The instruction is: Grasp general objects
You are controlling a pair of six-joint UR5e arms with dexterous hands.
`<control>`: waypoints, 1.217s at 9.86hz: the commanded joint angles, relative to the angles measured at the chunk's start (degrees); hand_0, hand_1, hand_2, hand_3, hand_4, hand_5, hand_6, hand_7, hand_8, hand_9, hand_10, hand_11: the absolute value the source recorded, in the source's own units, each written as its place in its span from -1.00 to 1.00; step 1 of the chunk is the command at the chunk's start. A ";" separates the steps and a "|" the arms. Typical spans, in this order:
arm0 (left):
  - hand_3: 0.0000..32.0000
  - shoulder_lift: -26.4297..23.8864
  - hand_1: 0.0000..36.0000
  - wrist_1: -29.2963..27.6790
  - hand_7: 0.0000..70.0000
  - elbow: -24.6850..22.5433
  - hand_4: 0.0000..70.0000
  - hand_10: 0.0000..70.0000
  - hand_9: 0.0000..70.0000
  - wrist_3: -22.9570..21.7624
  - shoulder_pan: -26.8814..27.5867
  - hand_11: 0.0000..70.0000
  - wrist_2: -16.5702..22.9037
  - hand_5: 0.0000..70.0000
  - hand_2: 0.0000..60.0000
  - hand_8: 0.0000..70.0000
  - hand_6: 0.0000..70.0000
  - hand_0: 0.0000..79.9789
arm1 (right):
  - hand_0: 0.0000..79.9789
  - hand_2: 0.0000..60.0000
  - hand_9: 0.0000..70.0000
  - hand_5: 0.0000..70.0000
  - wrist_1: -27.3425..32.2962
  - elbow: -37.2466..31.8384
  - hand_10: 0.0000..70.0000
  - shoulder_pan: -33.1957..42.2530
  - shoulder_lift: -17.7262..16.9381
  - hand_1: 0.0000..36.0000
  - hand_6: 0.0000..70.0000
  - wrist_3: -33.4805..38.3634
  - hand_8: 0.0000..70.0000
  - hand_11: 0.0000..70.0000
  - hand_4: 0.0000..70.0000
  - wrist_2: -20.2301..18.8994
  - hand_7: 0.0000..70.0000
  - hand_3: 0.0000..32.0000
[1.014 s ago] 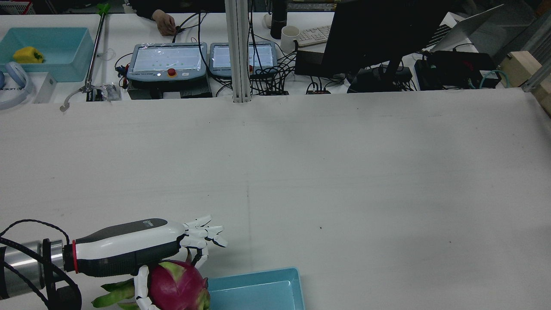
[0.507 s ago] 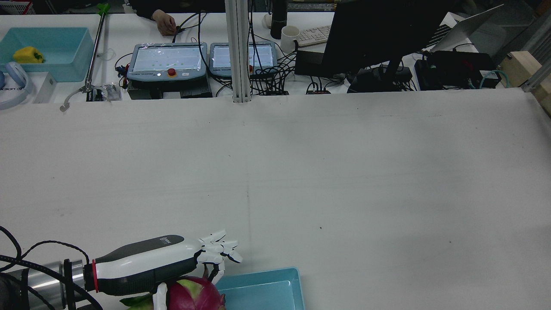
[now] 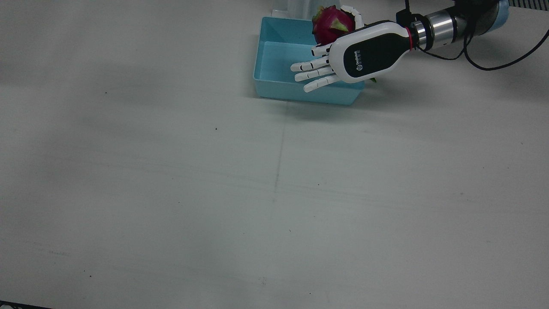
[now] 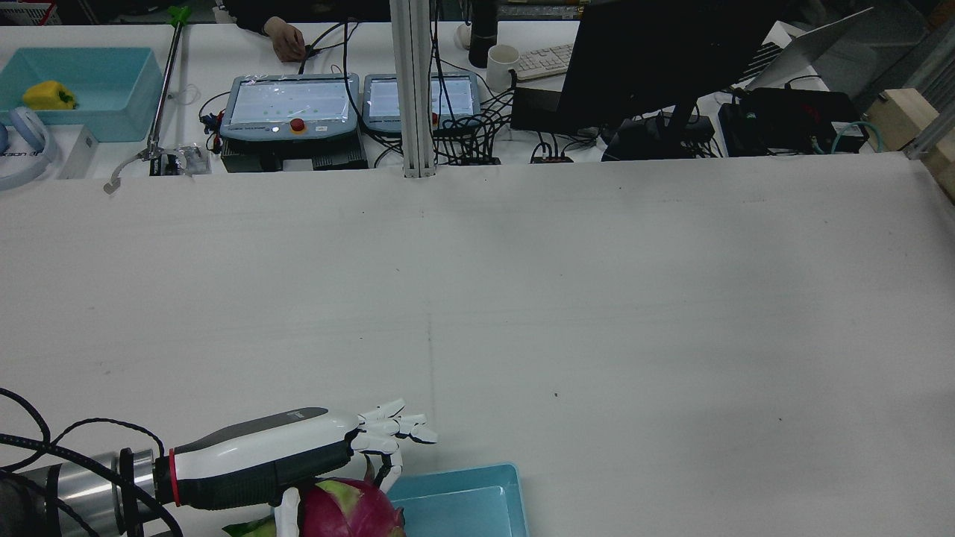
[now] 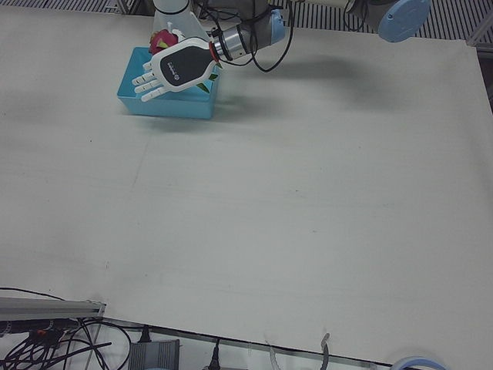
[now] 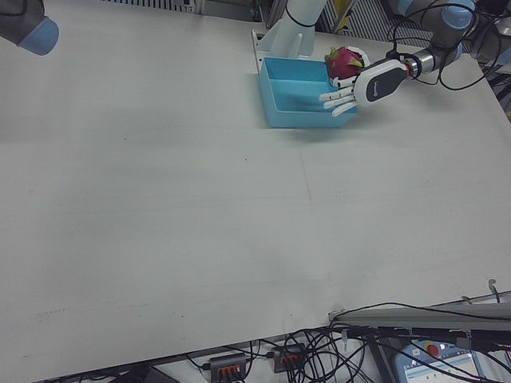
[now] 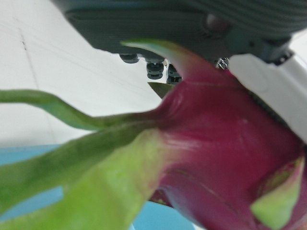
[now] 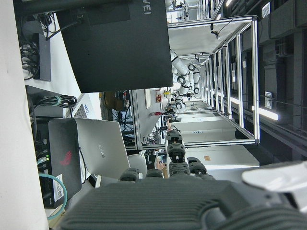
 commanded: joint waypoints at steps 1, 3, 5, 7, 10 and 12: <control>-1.00 -0.51 -1.00 -0.32 -0.55 0.05 -0.35 -1.00 -0.95 -0.90 0.08 -1.00 -0.07 0.36 -1.00 -0.73 -0.87 0.04 | -1.00 -1.00 -1.00 -1.00 0.00 0.00 -1.00 0.00 0.00 -1.00 -1.00 0.00 -1.00 -1.00 -1.00 0.00 -1.00 -1.00; -1.00 -0.51 -1.00 -0.32 -0.55 0.23 -0.35 -1.00 -0.95 -0.90 -0.01 -1.00 0.01 0.36 -1.00 -0.73 -0.87 0.04 | -1.00 -1.00 -1.00 -1.00 0.00 0.00 -1.00 0.00 0.00 -1.00 -1.00 0.00 -1.00 -1.00 -1.00 0.00 -1.00 -1.00; -1.00 -0.51 -1.00 -0.50 -0.55 0.41 -0.35 -1.00 -0.95 -0.81 -0.10 -1.00 0.01 0.36 -1.00 -0.73 -0.87 0.04 | -1.00 -1.00 -1.00 -1.00 0.00 0.00 -1.00 0.00 0.00 -1.00 -1.00 0.00 -1.00 -1.00 -1.00 0.00 -1.00 -1.00; -1.00 -0.51 -1.00 -0.67 -0.55 0.32 -0.35 -1.00 -0.95 -0.81 -0.36 -1.00 0.01 0.36 -1.00 -0.73 -0.87 0.04 | -1.00 -1.00 -1.00 -1.00 0.00 0.00 -1.00 0.00 0.00 -1.00 -1.00 0.00 -1.00 -1.00 -1.00 0.00 -1.00 -1.00; -1.00 -0.51 -1.00 -1.90 -0.55 0.41 -0.35 -1.00 -0.95 -0.81 -0.62 -1.00 0.19 0.36 -1.00 -0.73 -0.87 0.04 | -1.00 -1.00 -1.00 -1.00 0.00 0.00 -1.00 0.00 0.00 -1.00 -1.00 0.00 -1.00 -1.00 -1.00 0.00 -1.00 -1.00; -1.00 -0.60 -1.00 -2.17 -0.55 0.32 -0.35 -1.00 -0.95 -0.81 -0.62 -1.00 0.45 0.36 -1.00 -0.73 -0.87 0.04 | -1.00 -1.00 -1.00 -1.00 0.00 0.00 -1.00 0.00 0.00 -1.00 -1.00 0.00 -1.00 -1.00 -1.00 0.00 -1.00 -1.00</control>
